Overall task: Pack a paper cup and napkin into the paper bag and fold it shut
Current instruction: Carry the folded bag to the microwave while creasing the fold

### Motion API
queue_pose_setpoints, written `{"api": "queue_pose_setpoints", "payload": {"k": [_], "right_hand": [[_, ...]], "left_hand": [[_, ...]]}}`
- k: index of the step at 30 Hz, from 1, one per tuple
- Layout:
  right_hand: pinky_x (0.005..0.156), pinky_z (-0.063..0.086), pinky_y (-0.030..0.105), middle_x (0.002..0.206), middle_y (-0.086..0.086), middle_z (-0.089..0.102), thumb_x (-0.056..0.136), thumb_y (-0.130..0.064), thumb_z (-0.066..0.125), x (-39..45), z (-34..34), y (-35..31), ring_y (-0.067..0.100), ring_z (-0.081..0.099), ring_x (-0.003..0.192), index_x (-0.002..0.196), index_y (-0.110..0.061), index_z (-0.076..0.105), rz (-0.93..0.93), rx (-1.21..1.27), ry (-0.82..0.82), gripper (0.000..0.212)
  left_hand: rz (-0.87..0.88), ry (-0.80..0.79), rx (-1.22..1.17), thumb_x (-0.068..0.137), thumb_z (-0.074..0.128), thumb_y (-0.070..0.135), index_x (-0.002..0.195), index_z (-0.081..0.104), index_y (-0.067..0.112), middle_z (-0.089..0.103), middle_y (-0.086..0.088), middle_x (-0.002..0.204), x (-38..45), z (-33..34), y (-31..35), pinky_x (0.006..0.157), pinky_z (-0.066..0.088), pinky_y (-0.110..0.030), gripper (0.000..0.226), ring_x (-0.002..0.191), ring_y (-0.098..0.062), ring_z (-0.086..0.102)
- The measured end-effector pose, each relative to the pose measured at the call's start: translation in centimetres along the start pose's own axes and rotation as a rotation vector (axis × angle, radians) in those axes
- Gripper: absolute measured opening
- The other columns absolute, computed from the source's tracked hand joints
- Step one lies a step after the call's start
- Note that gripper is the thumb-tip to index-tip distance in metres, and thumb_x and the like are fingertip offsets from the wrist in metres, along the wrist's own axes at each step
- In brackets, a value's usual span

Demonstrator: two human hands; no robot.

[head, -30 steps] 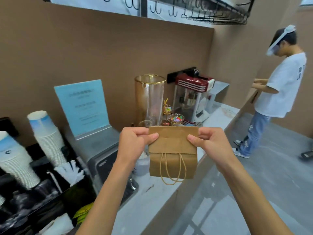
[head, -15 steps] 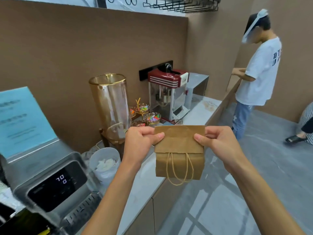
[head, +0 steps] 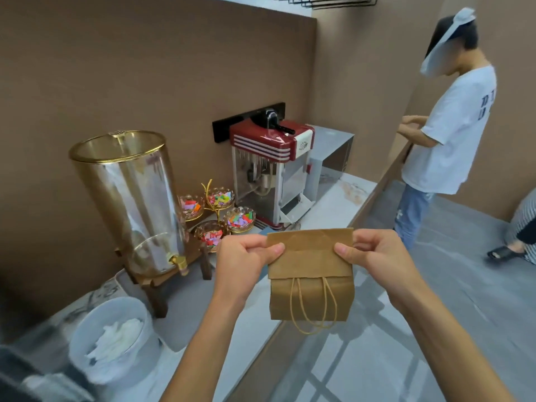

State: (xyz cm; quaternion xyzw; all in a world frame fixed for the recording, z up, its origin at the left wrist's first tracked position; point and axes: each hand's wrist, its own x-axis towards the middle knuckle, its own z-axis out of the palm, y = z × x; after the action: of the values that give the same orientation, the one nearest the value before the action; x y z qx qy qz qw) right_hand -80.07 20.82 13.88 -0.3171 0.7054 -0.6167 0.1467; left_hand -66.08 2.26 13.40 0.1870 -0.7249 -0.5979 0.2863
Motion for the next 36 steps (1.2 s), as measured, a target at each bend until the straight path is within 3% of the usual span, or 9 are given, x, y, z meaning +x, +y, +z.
{"api": "queue_pose_setpoints", "payload": {"k": [2,7,11,15,18,23,26,32,36], "right_hand": [[0.066,0.043,0.021,0.054,0.000,0.053,0.083,-0.013,0.077,3.4,-1.1,1.5,0.011,0.049,0.056,0.053,-0.004,0.051,0.022,-0.008,-0.003,0.041],[0.046,0.036,0.004,0.040,-0.017,0.044,0.084,-0.011,0.075,11.0,-3.5,4.7,-0.005,0.041,0.041,0.043,-0.022,0.048,0.065,-0.017,-0.013,0.051],[0.052,0.040,0.003,0.042,-0.017,0.051,0.085,-0.010,0.075,15.9,-5.9,6.9,-0.006,0.047,0.043,0.044,-0.021,0.056,0.071,-0.007,0.009,0.046],[0.076,0.052,0.034,0.063,0.006,0.063,0.082,-0.017,0.077,19.7,-8.2,9.1,0.012,0.059,0.064,0.064,0.005,0.056,0.128,0.037,0.059,0.035],[0.077,0.057,0.036,0.067,0.019,0.071,0.083,-0.016,0.077,23.0,-10.2,11.0,0.012,0.066,0.067,0.069,0.006,0.062,0.155,0.045,0.058,0.031],[0.052,0.039,0.003,0.043,-0.016,0.043,0.085,-0.011,0.075,29.7,-14.8,14.8,-0.003,0.043,0.044,0.045,-0.020,0.045,0.132,0.020,-0.032,0.050],[0.058,0.038,0.011,0.050,-0.009,0.041,0.085,-0.015,0.075,34.1,-18.4,16.8,0.005,0.041,0.050,0.051,-0.016,0.041,0.119,0.024,-0.071,0.048],[0.075,0.048,0.032,0.064,0.003,0.068,0.081,-0.025,0.076,42.8,-25.8,20.2,0.014,0.062,0.064,0.064,0.000,0.055,0.137,0.043,-0.231,0.037],[0.060,0.043,0.011,0.053,-0.014,0.062,0.085,-0.025,0.074,47.4,-29.7,21.8,0.001,0.055,0.052,0.054,-0.019,0.058,0.130,-0.020,-0.303,0.036]], "left_hand": [[-0.009,0.016,-0.012,0.080,0.078,0.003,0.048,0.068,0.010,0.055,0.005,0.050,3.1,1.3,-0.9,0.057,0.041,-0.022,0.035,0.053,-0.009,0.047],[-0.050,-0.011,-0.040,0.080,0.077,0.000,0.045,0.068,0.017,0.057,0.013,0.046,10.8,4.5,-3.3,0.055,0.044,-0.013,0.040,0.049,-0.002,0.051],[-0.053,-0.040,-0.101,0.080,0.078,0.003,0.073,0.062,-0.021,0.058,-0.011,0.068,16.5,7.3,-4.6,0.072,0.044,-0.031,0.030,0.070,-0.018,0.052],[-0.078,-0.033,-0.080,0.079,0.080,0.004,0.068,0.062,-0.018,0.056,-0.011,0.064,20.9,10.2,-5.4,0.068,0.042,-0.033,0.030,0.066,-0.019,0.049],[-0.115,-0.010,-0.056,0.077,0.082,0.005,0.061,0.067,-0.006,0.065,-0.012,0.056,24.1,12.6,-6.4,0.065,0.046,-0.028,0.024,0.059,-0.015,0.052],[-0.158,0.039,-0.038,0.075,0.083,0.007,0.052,0.057,-0.002,0.046,0.012,0.043,29.8,17.8,-8.7,0.050,0.036,-0.015,0.037,0.045,-0.003,0.038],[-0.168,0.072,-0.034,0.076,0.082,0.005,0.044,0.055,0.008,0.045,0.015,0.042,33.0,21.8,-9.6,0.049,0.034,-0.011,0.042,0.043,-0.001,0.039],[-0.229,0.183,-0.074,0.067,0.083,0.025,0.074,0.064,-0.016,0.058,-0.012,0.072,38.8,29.6,-9.9,0.073,0.040,-0.035,0.045,0.071,-0.021,0.050],[-0.243,0.271,-0.020,0.064,0.081,0.031,0.071,0.068,-0.008,0.061,-0.017,0.064,41.8,34.3,-10.2,0.072,0.042,-0.033,0.041,0.066,-0.019,0.052]]}}
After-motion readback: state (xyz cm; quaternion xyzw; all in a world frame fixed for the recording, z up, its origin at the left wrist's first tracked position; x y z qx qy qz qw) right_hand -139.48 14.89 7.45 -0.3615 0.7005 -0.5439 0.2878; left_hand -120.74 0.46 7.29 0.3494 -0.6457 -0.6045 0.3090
